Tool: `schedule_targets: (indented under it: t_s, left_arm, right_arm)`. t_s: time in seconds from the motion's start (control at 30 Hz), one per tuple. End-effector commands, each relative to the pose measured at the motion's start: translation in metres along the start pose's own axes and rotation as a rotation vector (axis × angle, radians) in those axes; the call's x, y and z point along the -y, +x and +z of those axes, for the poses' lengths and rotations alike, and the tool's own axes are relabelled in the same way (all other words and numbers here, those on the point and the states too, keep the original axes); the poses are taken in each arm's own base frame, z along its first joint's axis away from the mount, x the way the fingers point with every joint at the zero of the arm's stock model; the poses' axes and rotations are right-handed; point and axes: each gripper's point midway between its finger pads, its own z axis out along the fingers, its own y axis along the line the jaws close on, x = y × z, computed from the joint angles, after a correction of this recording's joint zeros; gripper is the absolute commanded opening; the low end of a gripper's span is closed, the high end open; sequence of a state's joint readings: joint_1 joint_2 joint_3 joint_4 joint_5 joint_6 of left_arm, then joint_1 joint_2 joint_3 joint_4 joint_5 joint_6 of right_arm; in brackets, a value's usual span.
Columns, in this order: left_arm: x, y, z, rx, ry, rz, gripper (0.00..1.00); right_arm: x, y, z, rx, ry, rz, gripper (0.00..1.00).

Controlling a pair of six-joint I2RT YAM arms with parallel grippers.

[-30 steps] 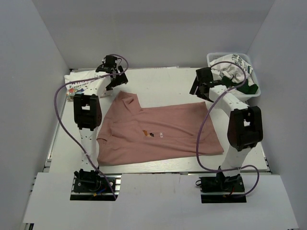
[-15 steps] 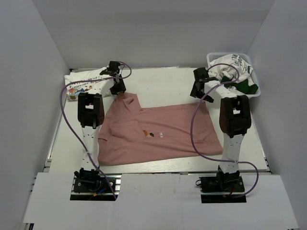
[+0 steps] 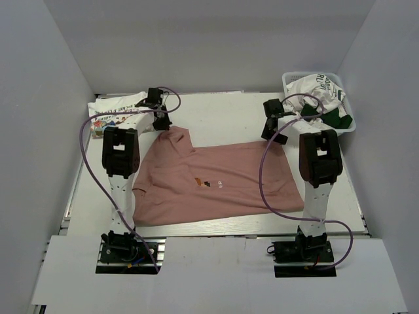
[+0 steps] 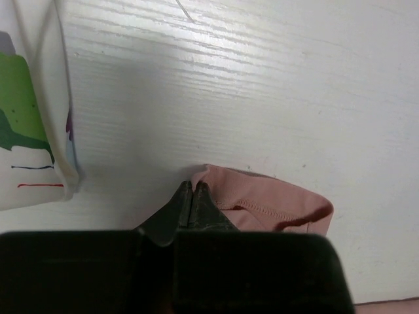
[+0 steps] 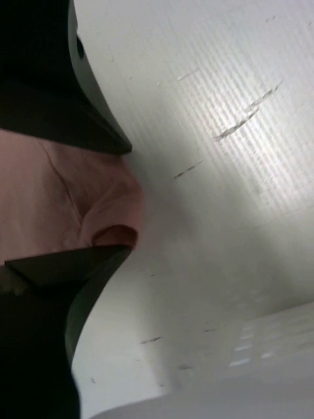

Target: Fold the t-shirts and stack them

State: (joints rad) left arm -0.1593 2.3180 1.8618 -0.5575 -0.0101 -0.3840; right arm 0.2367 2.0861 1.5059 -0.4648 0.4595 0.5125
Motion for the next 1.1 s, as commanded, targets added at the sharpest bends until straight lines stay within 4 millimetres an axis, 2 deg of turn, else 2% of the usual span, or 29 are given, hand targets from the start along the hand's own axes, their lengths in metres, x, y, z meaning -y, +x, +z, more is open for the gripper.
schedule_targets:
  t_s: [0.0,0.03,0.07,0.1,0.13,0.17,0.23,0.33,0.37,0.47,0.5,0.57,0.6,0.63,0.67,0.7,0.73,0.77,0.8,0.83,0.87,0.9,0.93,0.97,1.0,1.03,1.07]
  left_arm:
    - [0.016,-0.019,-0.033,0.067,0.072,0.032,0.00]
    - [0.015,-0.016,-0.034,0.067,0.072,0.032,0.00]
    - [0.020,-0.021,-0.044,0.087,0.098,0.047,0.00]
    - [0.021,-0.019,-0.045,0.086,0.112,0.060,0.00]
    - [0.024,-0.024,-0.049,0.102,0.129,0.070,0.00]
    - [0.023,-0.022,-0.051,0.100,0.128,0.070,0.00]
    - [0.023,-0.021,-0.054,0.101,0.129,0.070,0.00]
    - [0.023,-0.028,-0.066,0.126,0.127,0.079,0.00]
    - [0.022,-0.024,-0.068,0.121,0.125,0.079,0.00]
    - [0.027,-0.032,-0.085,0.157,0.148,0.081,0.00]
    - [0.025,-0.027,-0.087,0.151,0.146,0.081,0.00]
    - [0.023,-0.024,-0.100,0.164,0.150,0.081,0.00]
    - [0.028,-0.022,-0.106,0.174,0.161,0.089,0.00]
    - [0.028,-0.020,-0.111,0.181,0.173,0.090,0.00]
    - [0.023,-0.008,-0.110,0.164,0.167,0.089,0.00]
    - [0.025,-0.003,-0.115,0.163,0.164,0.086,0.00]
    - [0.026,-0.006,-0.129,0.191,0.175,0.078,0.00]
    - [0.020,0.008,-0.128,0.172,0.169,0.077,0.00]
    - [0.023,0.015,-0.132,0.171,0.177,0.075,0.00]
    - [0.023,0.016,-0.146,0.190,0.186,0.065,0.00]
    - [0.021,0.034,-0.145,0.160,0.182,0.073,0.00]
    - [0.020,0.040,-0.150,0.156,0.184,0.043,0.00]
    - [0.016,0.060,-0.149,0.123,0.179,0.040,0.00]
    - [0.014,0.059,-0.165,0.158,0.181,0.039,0.00]
    - [0.011,0.065,-0.172,0.160,0.183,0.024,0.00]
    - [0.004,0.087,-0.172,0.125,0.164,0.009,0.00]
    - [-0.002,0.095,-0.178,0.120,0.148,-0.003,0.00]
  right_arm:
    - [-0.005,-0.006,0.012,0.048,-0.024,0.015,0.59]
    - [-0.009,-0.011,0.012,0.074,-0.040,0.020,0.56]
    - [-0.006,-0.007,0.012,0.074,-0.037,0.019,0.54]
    - [-0.010,-0.017,0.014,0.126,-0.052,0.030,0.50]
    - [-0.009,-0.021,0.013,0.149,-0.058,0.029,0.44]
    - [-0.007,-0.006,0.017,0.117,-0.069,0.020,0.26]
    - [-0.008,-0.010,0.015,0.134,-0.077,0.019,0.24]
    - [-0.007,-0.007,0.011,0.123,-0.070,0.016,0.05]
    - [-0.005,-0.012,0.004,0.139,-0.077,0.025,0.00]
    - [-0.003,-0.013,-0.003,0.161,-0.089,0.014,0.00]
    - [-0.004,-0.020,-0.016,0.199,-0.115,0.026,0.00]
    - [-0.003,-0.019,-0.027,0.223,-0.150,0.012,0.00]
    - [-0.004,-0.027,-0.039,0.255,-0.180,0.021,0.00]
    - [-0.005,-0.027,-0.043,0.265,-0.192,0.013,0.00]
    - [-0.006,-0.032,-0.055,0.296,-0.215,0.013,0.00]
    - [0.000,-0.019,-0.052,0.279,-0.206,0.001,0.00]
    - [0.001,-0.025,-0.066,0.311,-0.225,0.011,0.00]
    - [0.006,-0.019,-0.066,0.303,-0.219,0.005,0.00]
    - [0.009,-0.011,-0.066,0.295,-0.218,0.001,0.00]
    - [0.012,-0.010,-0.073,0.306,-0.226,0.005,0.00]
    - [0.013,-0.009,-0.076,0.311,-0.230,0.005,0.00]
    - [0.014,-0.006,-0.078,0.313,-0.230,0.007,0.00]
    - [0.021,-0.001,-0.082,0.314,-0.230,0.011,0.00]
    - [0.024,0.000,-0.084,0.319,-0.225,0.018,0.00]
    - [0.026,-0.001,-0.091,0.332,-0.230,0.026,0.00]
    - [0.032,0.006,-0.091,0.327,-0.221,0.030,0.00]
    - [0.035,0.003,-0.099,0.348,-0.227,0.043,0.00]
